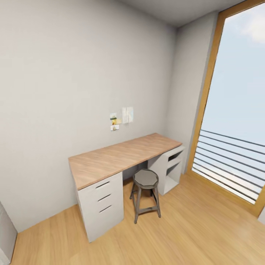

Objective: Attach the digital camera to the camera tripod in the bedroom.

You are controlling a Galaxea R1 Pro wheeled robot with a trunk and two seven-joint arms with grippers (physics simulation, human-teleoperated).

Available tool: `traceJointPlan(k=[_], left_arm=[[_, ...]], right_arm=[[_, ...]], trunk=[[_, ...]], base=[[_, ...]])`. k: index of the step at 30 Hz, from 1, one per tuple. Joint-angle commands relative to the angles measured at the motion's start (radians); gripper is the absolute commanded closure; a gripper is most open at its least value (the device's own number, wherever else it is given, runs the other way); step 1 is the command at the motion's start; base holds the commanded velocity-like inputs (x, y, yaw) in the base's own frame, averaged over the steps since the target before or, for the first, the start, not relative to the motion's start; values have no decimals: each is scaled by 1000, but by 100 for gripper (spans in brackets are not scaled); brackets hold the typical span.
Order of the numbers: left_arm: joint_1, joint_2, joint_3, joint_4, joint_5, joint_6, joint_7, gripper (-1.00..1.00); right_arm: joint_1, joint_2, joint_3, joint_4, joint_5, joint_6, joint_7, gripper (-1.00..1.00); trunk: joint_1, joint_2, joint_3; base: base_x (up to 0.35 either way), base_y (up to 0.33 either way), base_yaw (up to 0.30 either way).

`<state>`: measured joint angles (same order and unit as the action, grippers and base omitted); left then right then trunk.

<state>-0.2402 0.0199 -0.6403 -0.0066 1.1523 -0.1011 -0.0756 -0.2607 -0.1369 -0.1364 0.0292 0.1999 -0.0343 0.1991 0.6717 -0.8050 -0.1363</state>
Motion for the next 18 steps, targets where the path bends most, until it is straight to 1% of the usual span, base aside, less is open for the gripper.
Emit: traceJointPlan(k=[1, 7, 11, 16, 18], left_arm=[[-1, 0, -8, 0, 9, -2, -4, 100], [-1, -1, -9, 0, 7, -2, -3, 100], [-1, -1, -9, 0, 7, -2, -3, 100], [-1, -1, -9, 0, 7, -3, -3, 100], [-1, -1, -9, 0, 7, -3, -3, 100]], right_arm=[[-2, -1, -8, 3, 9, -4, 2, -100], [-2, -3, -9, 3, 9, -3, 2, -100], [-2, -2, -8, 3, 9, -4, 2, -100], [-2, 2, -8, 3, 9, -3, 0, -100], [-2, 3, -8, 3, 9, 0, 0, -100]], trunk=[[1, -1, -1], [1, -1, -1], [1, -1, -1], [1, -1, -1], [1, -1, -1]], base=[[284, 239, 0], [283, 218, 0], [237, 114, 0], [56, 21, -5], [11, 4, -104]])
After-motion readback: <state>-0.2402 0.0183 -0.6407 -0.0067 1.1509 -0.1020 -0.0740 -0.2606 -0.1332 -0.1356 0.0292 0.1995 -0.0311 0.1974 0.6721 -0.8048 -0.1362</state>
